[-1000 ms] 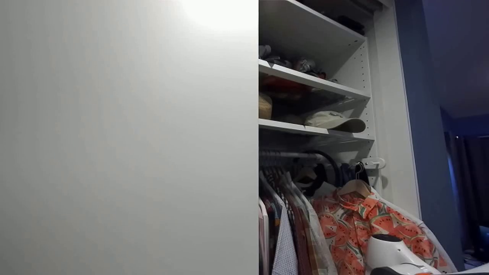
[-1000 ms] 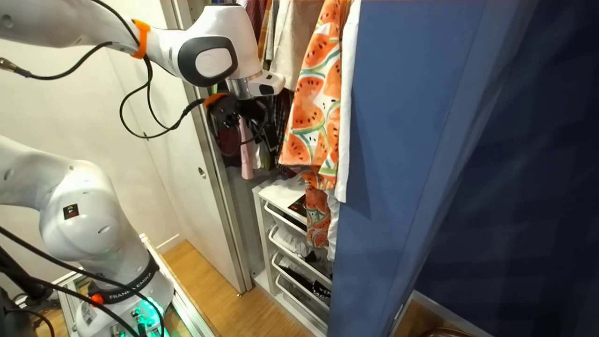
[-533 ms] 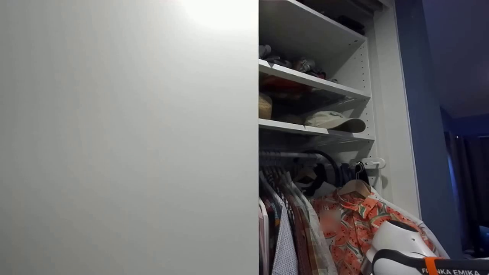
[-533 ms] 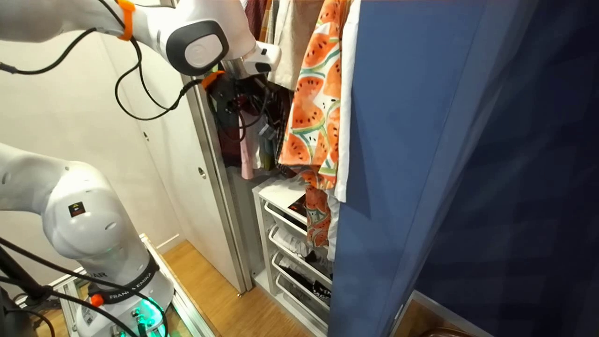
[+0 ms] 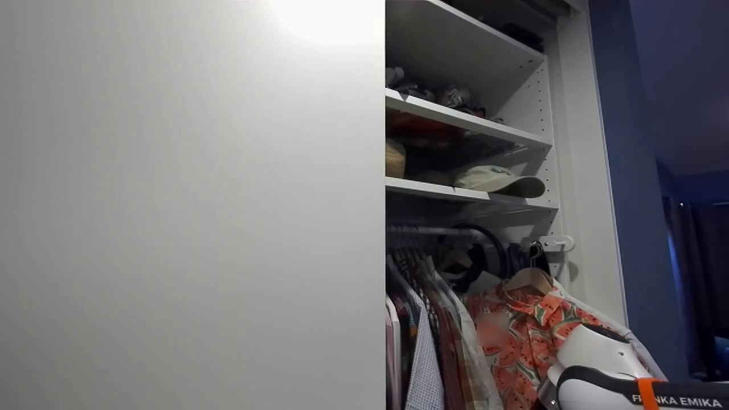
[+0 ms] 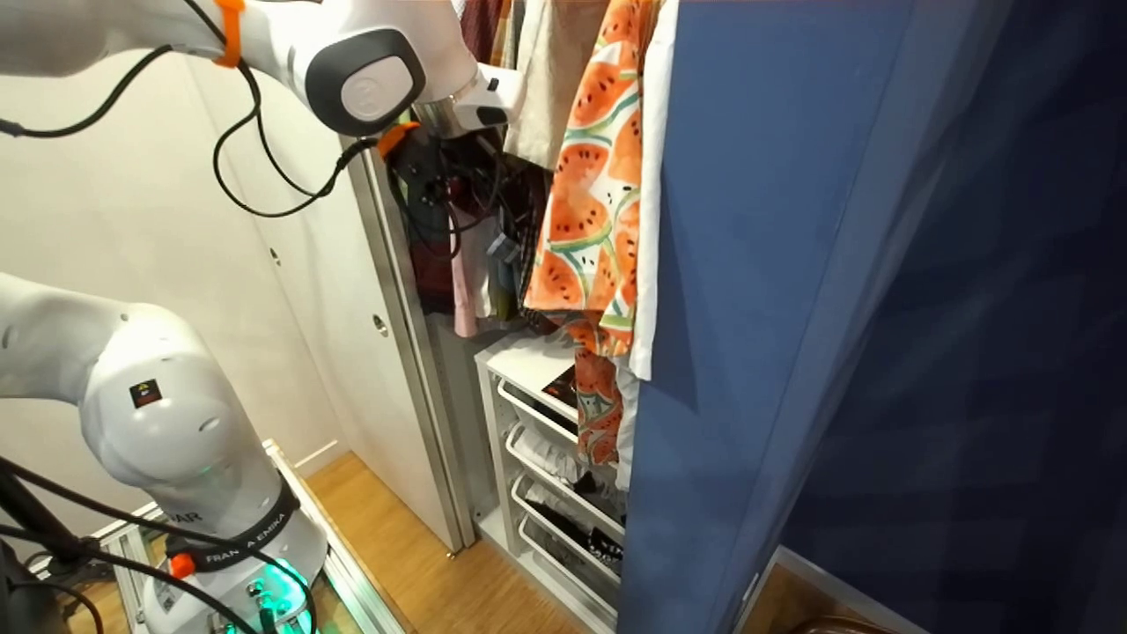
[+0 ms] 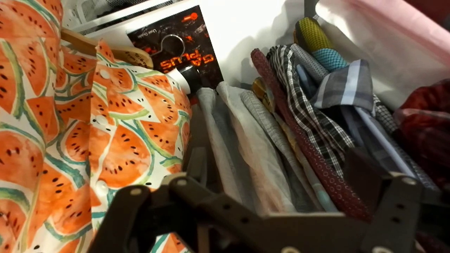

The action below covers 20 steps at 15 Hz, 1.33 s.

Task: Hang the cap in the shelf

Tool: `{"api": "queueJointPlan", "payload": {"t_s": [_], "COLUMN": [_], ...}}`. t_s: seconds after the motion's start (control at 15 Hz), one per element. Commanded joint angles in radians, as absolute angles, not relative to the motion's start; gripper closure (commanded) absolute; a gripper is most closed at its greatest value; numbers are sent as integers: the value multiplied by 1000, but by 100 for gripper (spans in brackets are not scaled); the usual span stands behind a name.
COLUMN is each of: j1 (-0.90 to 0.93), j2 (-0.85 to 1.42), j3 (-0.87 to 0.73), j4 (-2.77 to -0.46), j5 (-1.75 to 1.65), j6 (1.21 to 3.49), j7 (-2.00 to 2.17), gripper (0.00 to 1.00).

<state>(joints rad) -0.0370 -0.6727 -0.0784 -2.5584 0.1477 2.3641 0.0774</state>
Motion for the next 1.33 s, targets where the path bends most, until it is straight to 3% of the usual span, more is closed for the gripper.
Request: {"api": "queueJointPlan", "payload": {"t_s": [0.0,0.33,0.93,1.27], "j1": [-42,-14,96,86], "j2": [-672,-711,-958,-973], "j3": [-74,-98,-303,-299], "j4": [-2556,-2565,-2455,-2430], "j5": [152,156,372,423], "j6": [2361,2376,2289,2282], "j7": [74,-5,-133,-120], "gripper": [0,0,0,0]}}
